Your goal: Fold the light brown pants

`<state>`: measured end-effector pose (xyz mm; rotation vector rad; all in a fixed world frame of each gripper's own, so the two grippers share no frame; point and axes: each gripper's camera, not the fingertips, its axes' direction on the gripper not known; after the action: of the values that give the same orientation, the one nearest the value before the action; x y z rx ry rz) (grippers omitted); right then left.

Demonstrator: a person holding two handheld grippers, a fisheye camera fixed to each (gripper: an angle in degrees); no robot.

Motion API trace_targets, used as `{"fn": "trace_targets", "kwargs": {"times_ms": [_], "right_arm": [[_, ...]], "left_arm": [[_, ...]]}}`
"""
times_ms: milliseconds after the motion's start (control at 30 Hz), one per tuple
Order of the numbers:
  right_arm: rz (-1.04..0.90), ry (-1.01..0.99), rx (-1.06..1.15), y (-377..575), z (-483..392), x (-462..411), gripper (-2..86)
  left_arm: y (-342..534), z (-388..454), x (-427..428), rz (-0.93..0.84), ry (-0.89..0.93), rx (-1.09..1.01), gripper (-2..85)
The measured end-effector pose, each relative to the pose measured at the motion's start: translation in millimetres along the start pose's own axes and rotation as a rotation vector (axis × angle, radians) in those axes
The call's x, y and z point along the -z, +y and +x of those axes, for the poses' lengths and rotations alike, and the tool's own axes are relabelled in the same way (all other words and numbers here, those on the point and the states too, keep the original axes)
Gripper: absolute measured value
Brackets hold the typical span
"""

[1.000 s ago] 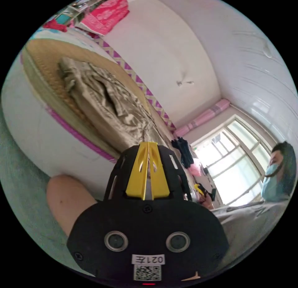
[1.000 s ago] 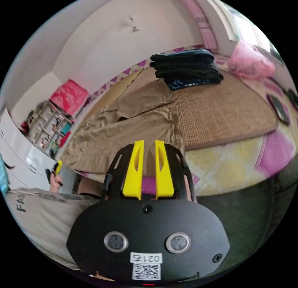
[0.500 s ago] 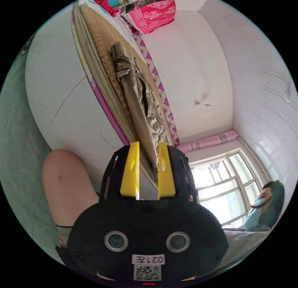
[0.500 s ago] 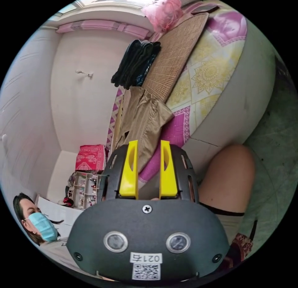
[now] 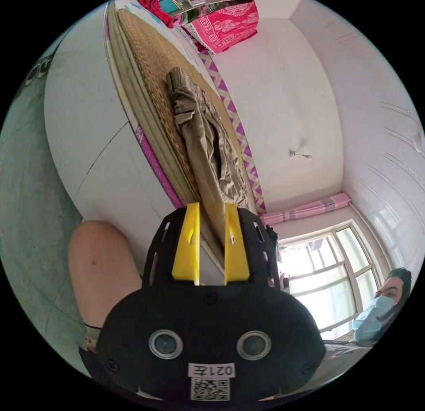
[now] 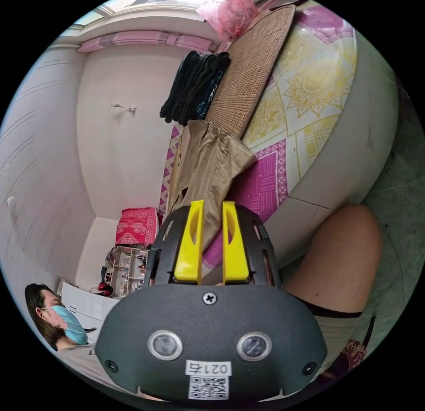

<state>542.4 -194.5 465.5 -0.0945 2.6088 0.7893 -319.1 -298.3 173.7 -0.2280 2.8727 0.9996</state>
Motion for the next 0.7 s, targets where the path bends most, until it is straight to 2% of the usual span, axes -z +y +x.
{"fn": "trace_targets", "kwargs": {"times_ms": [467, 700], "right_arm": [[-0.013, -0.031, -0.015, 29.0, 57.1, -29.3, 5.3], [-0.024, -0.031, -0.019, 32.4, 83.4, -52.0, 4.7]], "left_arm": [[-3.7, -25.0, -31.2, -0.064, -0.023, -0.029, 5.1], [-14.0, -47.9, -75.1, -0.133, -0.052, -0.017, 4.2]]}}
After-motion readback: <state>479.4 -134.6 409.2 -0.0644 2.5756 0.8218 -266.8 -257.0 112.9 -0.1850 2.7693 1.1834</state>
